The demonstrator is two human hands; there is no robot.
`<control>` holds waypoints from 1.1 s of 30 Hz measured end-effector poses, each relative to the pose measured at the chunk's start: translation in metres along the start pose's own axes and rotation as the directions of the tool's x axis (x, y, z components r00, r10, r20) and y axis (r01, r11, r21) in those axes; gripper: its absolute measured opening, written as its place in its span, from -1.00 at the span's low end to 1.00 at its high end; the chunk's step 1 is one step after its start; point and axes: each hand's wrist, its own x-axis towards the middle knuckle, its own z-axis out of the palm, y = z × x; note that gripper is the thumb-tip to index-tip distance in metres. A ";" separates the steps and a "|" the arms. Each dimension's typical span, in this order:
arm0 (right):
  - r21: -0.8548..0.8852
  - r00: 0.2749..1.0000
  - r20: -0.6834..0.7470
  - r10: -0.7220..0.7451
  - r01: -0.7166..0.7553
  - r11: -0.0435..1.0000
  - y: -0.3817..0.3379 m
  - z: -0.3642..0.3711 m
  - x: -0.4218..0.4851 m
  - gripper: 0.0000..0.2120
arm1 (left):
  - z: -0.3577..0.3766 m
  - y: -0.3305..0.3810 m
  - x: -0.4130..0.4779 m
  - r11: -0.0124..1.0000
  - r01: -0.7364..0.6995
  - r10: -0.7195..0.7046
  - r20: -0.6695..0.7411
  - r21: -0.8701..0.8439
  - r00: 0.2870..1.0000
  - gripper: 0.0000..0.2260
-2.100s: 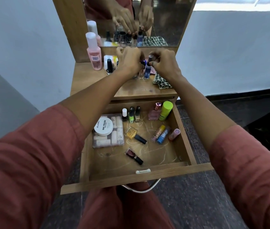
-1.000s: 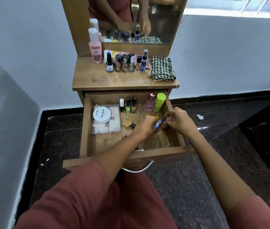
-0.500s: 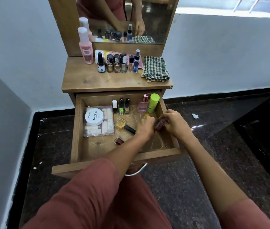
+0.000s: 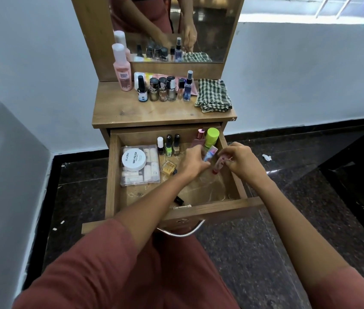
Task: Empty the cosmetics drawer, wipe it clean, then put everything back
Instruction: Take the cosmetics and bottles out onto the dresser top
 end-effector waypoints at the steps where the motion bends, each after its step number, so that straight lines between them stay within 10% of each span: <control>1: 0.007 1.000 -0.014 -0.018 0.018 1.000 -0.003 -0.003 0.002 -0.79 | -0.004 0.000 0.000 0.999 -0.025 0.025 -0.010 -0.028 1.000 -0.75; 17: 0.127 0.942 -0.314 -0.120 0.167 0.978 -0.081 -0.050 0.085 -0.75 | -0.098 0.018 0.040 0.924 -0.273 0.155 -0.389 -0.268 0.908 -0.78; 33: 0.158 0.927 -0.363 -0.096 0.162 0.974 -0.083 -0.030 0.148 -0.82 | -0.091 0.013 0.097 0.923 -0.256 0.112 -0.439 -0.286 0.892 -0.83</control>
